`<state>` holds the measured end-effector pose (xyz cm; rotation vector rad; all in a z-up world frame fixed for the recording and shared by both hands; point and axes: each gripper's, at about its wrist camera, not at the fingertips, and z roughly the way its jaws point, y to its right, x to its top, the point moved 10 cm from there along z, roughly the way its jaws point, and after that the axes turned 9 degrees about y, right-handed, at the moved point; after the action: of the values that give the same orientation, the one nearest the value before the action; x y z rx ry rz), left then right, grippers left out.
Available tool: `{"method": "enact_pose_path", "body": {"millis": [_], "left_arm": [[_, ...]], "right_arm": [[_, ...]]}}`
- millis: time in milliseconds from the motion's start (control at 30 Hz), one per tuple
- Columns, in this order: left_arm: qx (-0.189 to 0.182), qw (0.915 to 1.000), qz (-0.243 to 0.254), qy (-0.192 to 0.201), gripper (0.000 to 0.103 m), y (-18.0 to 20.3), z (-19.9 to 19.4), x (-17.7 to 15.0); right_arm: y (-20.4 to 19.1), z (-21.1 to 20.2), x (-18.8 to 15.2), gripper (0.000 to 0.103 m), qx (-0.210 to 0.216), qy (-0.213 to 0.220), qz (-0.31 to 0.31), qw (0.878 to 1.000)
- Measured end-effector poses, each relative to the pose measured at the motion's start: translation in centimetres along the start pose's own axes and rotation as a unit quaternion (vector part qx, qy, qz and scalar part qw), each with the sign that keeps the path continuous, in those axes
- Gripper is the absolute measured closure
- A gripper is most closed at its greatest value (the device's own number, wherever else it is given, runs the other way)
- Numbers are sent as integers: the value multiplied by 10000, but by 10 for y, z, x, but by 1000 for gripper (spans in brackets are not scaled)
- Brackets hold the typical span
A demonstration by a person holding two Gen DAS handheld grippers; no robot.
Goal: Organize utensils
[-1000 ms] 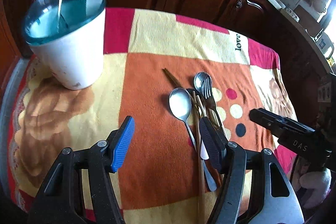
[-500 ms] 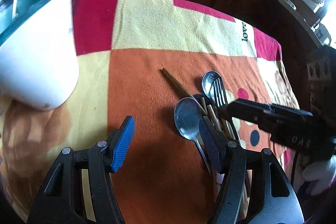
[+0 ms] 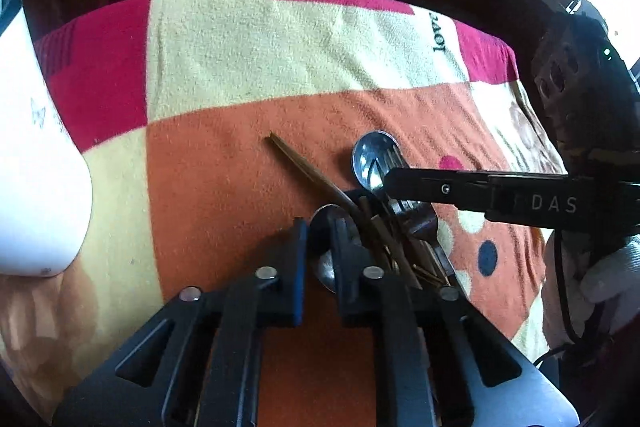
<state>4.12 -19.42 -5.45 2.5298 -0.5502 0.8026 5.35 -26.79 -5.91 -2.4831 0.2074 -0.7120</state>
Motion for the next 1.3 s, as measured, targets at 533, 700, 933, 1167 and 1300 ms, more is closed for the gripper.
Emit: {"method": "enact_pose_path", "body": {"millis": [533,700,933,1167,1300], "left_arm": [[-65,9989,126,437,102,5,-57,11],[137,9979,173,603,102,1,-77,19],[423,9956,340,767,102,1,-100,25],[593,9917,572,985,102,8,-123,33],[671,9896,642,1102,102,12,-135,36]], "right_arm": [[-28,-78,1,99,297,744,-272,9964],[-36,-95,-1,99,282,912,-410,9946],[-45,-118,-5,100,270,1074,-499,9926],[-54,-136,-6,100,242,1222,-600,9904],[-62,-148,-8,101,248,1313,-689,9886]]}}
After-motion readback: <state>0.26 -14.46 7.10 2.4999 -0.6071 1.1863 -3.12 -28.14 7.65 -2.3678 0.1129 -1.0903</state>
